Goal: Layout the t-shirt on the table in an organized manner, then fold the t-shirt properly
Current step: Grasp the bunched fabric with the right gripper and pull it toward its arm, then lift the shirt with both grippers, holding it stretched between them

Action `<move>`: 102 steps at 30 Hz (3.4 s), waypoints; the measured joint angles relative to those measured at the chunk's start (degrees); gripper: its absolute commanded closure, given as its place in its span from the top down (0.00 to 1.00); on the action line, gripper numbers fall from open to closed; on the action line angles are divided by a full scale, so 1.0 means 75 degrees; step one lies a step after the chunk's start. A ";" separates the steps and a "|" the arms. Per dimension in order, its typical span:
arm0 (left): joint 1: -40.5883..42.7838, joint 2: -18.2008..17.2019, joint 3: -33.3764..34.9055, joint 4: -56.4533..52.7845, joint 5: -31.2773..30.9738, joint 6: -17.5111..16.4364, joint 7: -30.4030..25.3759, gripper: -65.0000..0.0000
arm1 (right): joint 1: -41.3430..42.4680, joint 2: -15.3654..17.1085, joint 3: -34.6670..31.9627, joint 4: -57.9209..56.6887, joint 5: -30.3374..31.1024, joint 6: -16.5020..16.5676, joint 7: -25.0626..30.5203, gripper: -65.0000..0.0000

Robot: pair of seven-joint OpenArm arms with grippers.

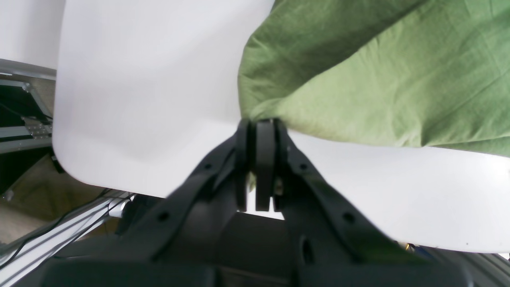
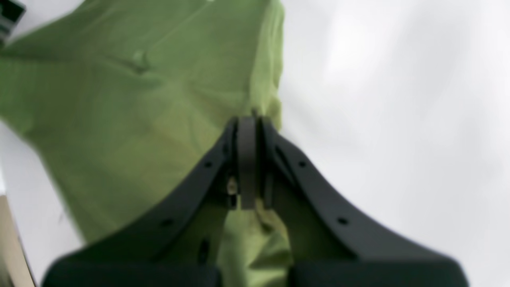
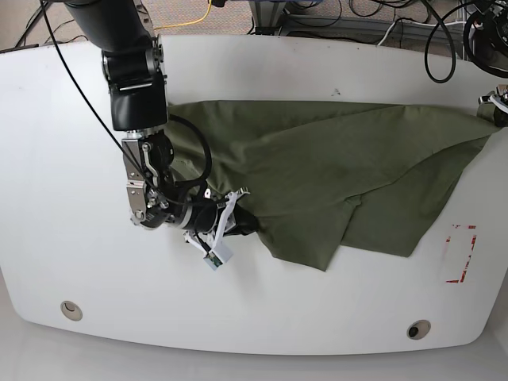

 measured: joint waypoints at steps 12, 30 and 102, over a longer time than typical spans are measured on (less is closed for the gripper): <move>-0.0487 0.0000 0.0000 0.0000 0.0017 0.0000 0.0038 0.00 | -0.1230 0.0061 0.1320 0.2751 0.0015 0.0055 -0.1244 0.00; -0.1737 0.0271 0.0175 0.0271 0.0020 0.0003 0.0061 0.00 | -0.4252 0.0490 0.1888 0.5601 0.0070 0.0114 -0.1434 0.00; -0.1821 0.0254 0.0813 0.0271 0.0050 0.0003 0.0058 0.00 | -0.4060 -0.0114 0.1926 0.3896 -0.0047 0.0085 -0.1416 0.00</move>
